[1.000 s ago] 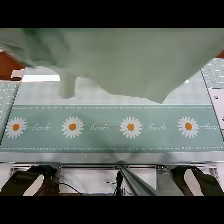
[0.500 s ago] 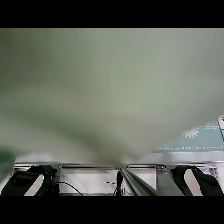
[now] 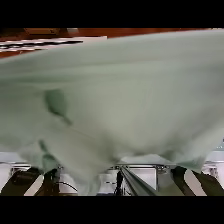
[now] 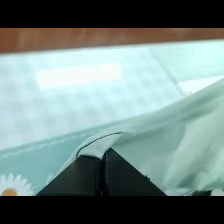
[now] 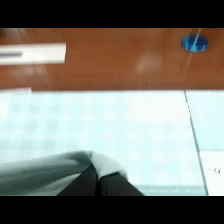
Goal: Fold the shirts.
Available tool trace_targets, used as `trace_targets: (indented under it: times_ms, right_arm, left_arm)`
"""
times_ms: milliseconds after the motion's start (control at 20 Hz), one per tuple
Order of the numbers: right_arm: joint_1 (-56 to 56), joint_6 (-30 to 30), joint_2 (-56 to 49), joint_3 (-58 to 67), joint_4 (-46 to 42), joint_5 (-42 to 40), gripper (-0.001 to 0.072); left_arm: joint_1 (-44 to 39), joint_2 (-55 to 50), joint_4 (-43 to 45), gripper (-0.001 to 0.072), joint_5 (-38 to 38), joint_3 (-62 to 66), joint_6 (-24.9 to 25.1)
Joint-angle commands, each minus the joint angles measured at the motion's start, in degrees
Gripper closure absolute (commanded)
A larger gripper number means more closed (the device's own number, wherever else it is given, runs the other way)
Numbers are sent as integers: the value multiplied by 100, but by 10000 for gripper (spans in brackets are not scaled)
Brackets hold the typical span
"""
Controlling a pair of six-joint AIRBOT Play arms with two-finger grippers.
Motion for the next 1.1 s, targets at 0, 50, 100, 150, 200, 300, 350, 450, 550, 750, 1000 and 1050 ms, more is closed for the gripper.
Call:
trace_targets:
  times_ms: [0, 50, 100, 150, 200, 300, 350, 450, 550, 750, 1000, 1050]
  right_arm:
    - [22, -151, -1010, -201, -199, 262, 695]
    - [22, -151, -1394, -201, -87, 286, 695]
    - [22, -151, -1810, -201, 9, 271, 695]
    - [22, -151, -2186, -201, 46, 225, 695]
    - [22, -151, -2583, -201, 44, 136, 695]
    - [22, -221, -3259, -201, 33, -68, 695]
    - [22, -264, -3589, -201, 44, -205, 695]
    - [22, -341, -4118, -201, 50, -555, 695]
    - [22, -439, -4527, -201, 131, -1012, 695]
    - [22, -479, -5106, -201, 455, -1965, 695]
    - [22, -542, -5786, -201, 748, -2487, 694]
    - [22, -542, -5921, -201, 807, -2479, 694]
  left_arm:
    - [0, -450, 393, 684, 549, -1123, 688]
    - [0, -699, 393, 683, 791, -1394, 822]
    - [0, -988, 391, 683, 1019, -1639, 944]
    - [0, -1333, 389, 683, 1274, -1856, 1115]
    - [2, -1692, 391, 683, 1521, -2002, 1298]
    - [0, -2551, 363, 682, 2002, -2083, 1510]
    - [2, -2933, 293, 683, 2253, -2083, 1543]
    - [0, -3646, 85, 682, 2846, -2083, 1650]
    - [2, -4207, -258, 682, 3438, -2083, 1895]
    - [0, -4911, -713, 682, 4513, -2083, 1912]
    - [0, -5335, -750, 682, 5215, -2083, 1912]
    - [0, -5412, -752, 681, 5228, -2083, 1910]
